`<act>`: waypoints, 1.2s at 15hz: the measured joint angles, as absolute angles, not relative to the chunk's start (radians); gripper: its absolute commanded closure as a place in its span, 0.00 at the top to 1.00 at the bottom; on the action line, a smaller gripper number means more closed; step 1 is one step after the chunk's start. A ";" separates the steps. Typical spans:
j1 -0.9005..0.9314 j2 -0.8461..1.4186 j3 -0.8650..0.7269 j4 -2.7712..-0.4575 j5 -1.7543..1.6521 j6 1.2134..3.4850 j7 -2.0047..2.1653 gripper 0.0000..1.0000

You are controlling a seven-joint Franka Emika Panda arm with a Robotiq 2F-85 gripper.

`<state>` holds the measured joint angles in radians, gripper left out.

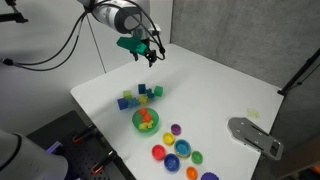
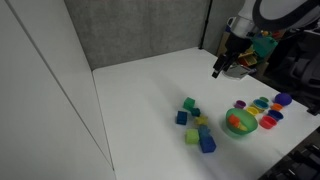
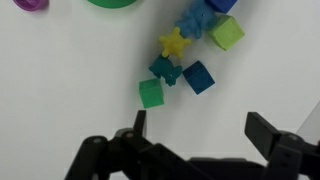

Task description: Place the green toy animal in the bowl

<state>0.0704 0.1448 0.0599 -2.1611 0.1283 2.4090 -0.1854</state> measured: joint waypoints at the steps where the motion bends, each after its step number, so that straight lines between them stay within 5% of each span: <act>1: 0.070 0.181 0.063 -2.144 0.136 2.427 -0.185 1.00; 18: 0.125 0.633 0.061 -1.940 -0.041 2.556 -0.113 1.00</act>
<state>0.1247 0.6328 0.0612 -1.9396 -0.0411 2.5562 -0.1126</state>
